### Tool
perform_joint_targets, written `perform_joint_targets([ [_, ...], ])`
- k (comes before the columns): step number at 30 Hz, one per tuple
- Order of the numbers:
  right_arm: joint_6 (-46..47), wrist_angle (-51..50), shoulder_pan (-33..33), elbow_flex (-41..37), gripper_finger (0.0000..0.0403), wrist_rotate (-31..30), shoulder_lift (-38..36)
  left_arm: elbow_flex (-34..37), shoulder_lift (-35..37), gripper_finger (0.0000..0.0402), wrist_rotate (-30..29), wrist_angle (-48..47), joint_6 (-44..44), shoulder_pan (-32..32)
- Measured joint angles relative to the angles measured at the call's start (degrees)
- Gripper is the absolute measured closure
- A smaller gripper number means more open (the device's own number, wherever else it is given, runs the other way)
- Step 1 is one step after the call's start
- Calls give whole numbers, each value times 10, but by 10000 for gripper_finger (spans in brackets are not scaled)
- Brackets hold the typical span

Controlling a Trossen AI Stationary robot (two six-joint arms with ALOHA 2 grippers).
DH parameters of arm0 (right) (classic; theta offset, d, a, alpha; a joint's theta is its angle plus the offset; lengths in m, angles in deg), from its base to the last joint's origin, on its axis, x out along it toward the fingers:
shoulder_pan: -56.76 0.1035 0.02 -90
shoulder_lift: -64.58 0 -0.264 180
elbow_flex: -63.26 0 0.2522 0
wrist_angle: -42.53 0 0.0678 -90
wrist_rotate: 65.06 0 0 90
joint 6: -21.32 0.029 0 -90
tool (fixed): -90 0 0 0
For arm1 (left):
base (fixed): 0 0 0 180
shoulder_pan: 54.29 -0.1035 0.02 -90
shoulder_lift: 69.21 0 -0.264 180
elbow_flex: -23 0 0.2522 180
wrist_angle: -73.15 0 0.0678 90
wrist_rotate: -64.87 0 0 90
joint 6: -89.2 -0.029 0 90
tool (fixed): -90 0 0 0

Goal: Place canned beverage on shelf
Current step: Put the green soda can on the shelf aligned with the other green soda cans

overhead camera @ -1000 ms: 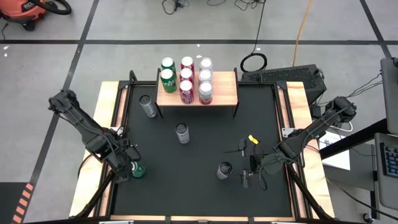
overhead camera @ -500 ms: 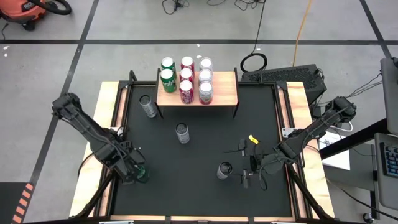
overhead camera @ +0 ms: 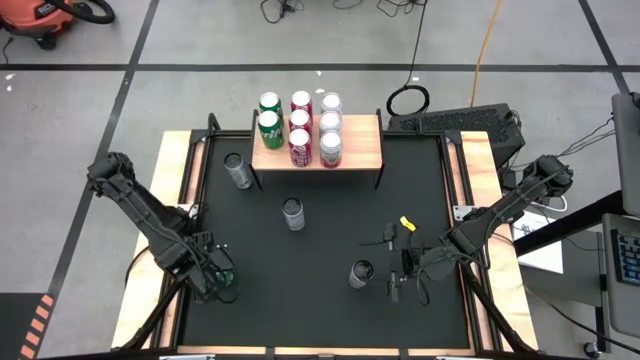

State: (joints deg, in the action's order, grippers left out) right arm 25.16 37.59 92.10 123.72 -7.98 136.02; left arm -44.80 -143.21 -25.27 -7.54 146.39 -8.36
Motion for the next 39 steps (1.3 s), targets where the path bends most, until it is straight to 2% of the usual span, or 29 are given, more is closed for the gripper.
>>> perform_joint_targets([
  [7,0,2,0,0,26,0,0,0,0,65,-19,0,10,7],
  [15,-2,15,0,0,26,0,0,-2,-7,104,-20,0,10,7],
  [22,-4,17,0,0,26,0,0,-2,-14,98,-23,4,10,7],
  [30,-9,17,0,0,26,0,0,2,-16,45,-48,7,9,6],
  [33,-12,17,0,0,26,0,0,2,-17,48,-40,6,10,7],
  [39,-15,17,0,0,26,0,0,2,-16,80,-33,10,10,7],
])
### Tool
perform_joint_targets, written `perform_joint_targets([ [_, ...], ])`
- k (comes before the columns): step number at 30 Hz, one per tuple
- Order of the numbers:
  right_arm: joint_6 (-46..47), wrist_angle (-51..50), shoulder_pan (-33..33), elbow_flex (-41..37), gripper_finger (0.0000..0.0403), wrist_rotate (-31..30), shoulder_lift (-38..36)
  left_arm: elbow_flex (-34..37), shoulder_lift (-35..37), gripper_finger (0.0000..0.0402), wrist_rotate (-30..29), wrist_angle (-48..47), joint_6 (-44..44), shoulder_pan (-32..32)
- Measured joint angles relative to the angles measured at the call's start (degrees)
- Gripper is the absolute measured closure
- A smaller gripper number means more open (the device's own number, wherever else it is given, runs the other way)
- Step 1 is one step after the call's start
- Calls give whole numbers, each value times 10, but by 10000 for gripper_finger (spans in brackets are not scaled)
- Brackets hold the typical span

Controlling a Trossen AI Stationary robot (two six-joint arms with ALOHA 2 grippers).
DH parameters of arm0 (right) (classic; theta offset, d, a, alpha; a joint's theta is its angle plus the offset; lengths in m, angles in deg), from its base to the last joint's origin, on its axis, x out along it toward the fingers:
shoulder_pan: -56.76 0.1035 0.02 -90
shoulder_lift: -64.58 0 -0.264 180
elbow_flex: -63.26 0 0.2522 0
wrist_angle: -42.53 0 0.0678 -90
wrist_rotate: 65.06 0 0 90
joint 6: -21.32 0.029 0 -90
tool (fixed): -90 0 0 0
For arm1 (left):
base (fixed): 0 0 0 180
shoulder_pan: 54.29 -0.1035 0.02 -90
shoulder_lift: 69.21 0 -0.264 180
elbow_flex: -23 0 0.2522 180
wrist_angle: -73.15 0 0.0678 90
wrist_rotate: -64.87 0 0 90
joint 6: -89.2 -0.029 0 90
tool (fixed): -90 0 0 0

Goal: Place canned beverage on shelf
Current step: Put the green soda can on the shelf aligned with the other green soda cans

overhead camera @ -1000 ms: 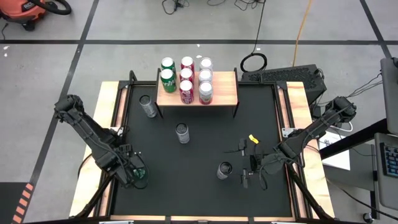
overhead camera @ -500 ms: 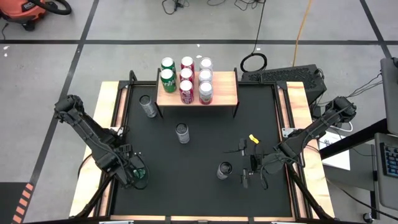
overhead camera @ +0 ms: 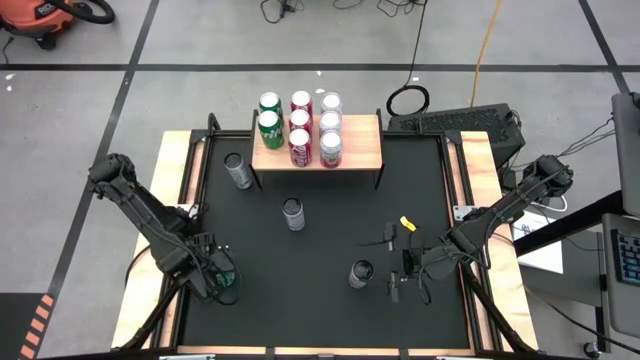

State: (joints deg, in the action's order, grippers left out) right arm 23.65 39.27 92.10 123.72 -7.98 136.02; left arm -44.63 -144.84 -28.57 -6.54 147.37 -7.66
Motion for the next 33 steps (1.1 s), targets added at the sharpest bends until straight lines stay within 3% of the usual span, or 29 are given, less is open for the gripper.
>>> perform_joint_targets([
  [19,0,-41,5,0,26,-20,-31,-1,0,91,-28,4,23,-2],
  [26,-20,56,-12,0,25,-20,25,-15,1,99,-28,1,31,-32],
  [33,-63,156,-12,12,25,-40,91,-88,1,104,-56,-47,46,-72],
])
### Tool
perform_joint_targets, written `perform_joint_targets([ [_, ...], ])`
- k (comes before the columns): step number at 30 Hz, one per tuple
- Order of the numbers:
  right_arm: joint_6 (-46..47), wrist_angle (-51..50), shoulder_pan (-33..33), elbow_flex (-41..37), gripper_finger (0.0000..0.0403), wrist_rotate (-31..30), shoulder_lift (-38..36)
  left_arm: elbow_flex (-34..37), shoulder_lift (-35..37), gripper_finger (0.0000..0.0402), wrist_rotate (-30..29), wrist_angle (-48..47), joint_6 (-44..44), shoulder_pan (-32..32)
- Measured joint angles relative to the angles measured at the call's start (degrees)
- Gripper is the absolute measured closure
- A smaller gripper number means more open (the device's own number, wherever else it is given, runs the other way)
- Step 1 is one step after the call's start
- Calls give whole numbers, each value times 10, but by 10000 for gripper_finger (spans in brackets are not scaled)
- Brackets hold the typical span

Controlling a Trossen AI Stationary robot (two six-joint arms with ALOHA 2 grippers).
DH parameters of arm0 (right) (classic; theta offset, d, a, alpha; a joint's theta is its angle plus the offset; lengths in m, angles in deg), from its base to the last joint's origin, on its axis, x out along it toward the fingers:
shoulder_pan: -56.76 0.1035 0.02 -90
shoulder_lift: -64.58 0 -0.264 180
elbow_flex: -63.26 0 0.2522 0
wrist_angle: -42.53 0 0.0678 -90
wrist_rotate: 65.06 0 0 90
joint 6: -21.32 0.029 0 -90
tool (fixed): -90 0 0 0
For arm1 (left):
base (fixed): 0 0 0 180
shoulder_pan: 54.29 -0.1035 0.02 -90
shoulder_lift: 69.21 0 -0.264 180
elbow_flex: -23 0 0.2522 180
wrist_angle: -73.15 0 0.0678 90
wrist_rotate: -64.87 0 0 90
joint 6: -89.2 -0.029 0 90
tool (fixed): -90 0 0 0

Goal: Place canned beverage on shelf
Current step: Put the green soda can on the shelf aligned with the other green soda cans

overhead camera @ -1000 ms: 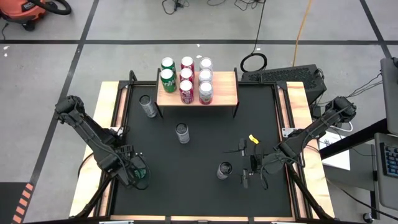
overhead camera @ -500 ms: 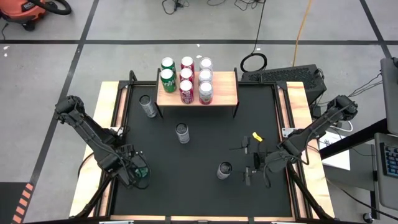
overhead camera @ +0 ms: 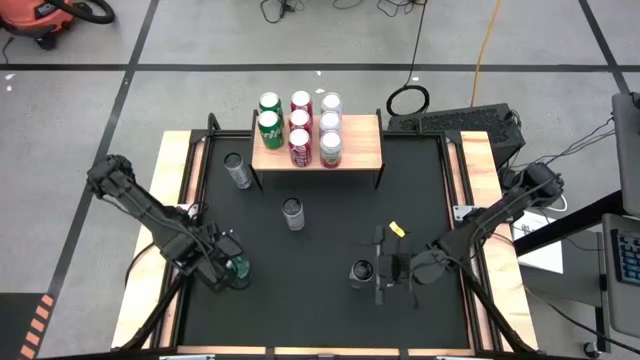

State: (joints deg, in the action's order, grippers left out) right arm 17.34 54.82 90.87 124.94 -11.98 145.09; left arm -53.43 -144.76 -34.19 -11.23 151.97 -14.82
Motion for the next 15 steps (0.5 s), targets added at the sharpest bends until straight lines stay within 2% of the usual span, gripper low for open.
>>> perform_joint_targets([
  [8,-17,-20,-7,138,25,-82,121,-94,0,105,-21,-22,25,-63],
  [15,6,-115,-30,302,25,-96,236,-145,0,106,-35,-22,24,-110],
])
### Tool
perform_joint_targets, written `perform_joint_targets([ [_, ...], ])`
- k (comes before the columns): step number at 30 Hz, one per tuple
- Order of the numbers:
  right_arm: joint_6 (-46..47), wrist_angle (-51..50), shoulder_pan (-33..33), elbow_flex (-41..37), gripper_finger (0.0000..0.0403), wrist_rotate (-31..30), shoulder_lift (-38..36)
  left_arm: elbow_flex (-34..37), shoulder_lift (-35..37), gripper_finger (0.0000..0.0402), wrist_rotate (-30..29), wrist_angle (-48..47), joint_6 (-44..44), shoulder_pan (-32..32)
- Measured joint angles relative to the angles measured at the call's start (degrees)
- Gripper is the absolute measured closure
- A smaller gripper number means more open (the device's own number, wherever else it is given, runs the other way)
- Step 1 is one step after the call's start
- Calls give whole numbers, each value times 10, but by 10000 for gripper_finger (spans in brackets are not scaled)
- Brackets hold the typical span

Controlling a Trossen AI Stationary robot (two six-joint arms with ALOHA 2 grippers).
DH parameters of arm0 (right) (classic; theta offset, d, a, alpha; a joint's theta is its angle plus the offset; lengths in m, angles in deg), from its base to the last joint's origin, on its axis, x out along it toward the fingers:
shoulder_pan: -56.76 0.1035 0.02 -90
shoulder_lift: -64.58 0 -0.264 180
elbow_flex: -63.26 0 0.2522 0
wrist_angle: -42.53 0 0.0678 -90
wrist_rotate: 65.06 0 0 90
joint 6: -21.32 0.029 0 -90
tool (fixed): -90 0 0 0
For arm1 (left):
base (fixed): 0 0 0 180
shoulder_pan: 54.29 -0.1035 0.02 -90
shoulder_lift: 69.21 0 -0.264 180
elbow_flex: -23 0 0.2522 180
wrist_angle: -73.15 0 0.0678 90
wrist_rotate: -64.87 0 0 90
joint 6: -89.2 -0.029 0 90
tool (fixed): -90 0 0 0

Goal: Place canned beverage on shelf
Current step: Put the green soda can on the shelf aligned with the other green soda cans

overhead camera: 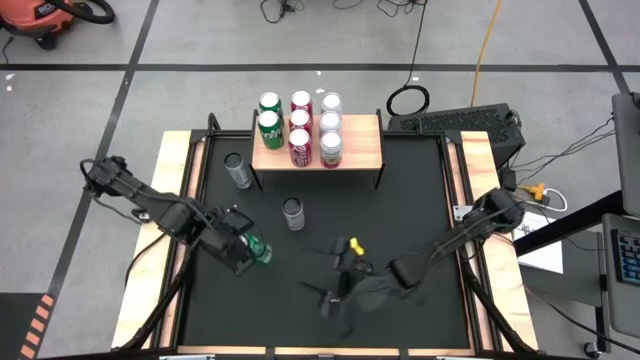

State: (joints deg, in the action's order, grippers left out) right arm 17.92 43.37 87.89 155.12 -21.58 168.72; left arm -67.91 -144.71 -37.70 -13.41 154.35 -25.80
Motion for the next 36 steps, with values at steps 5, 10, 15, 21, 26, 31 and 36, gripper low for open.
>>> perform_joint_targets([
  [5,12,-50,-15,101,25,0,79,-20,0,106,-14,3,-10,-20],
  [10,27,-64,-31,161,25,1,128,-29,0,106,-21,11,-18,-29],
  [15,33,-77,-50,185,25,2,141,-29,0,106,-27,60,-48,-29],
  [21,60,-123,-72,187,25,28,141,-29,0,106,-40,93,-86,-29],
  [26,76,-139,-90,186,25,36,141,-29,0,106,-44,111,-89,-29],
  [31,49,-138,-102,186,25,54,141,-29,0,106,-59,114,-91,-29],
  [36,55,-146,-117,186,27,94,141,-29,0,106,-66,116,-91,-29],
])
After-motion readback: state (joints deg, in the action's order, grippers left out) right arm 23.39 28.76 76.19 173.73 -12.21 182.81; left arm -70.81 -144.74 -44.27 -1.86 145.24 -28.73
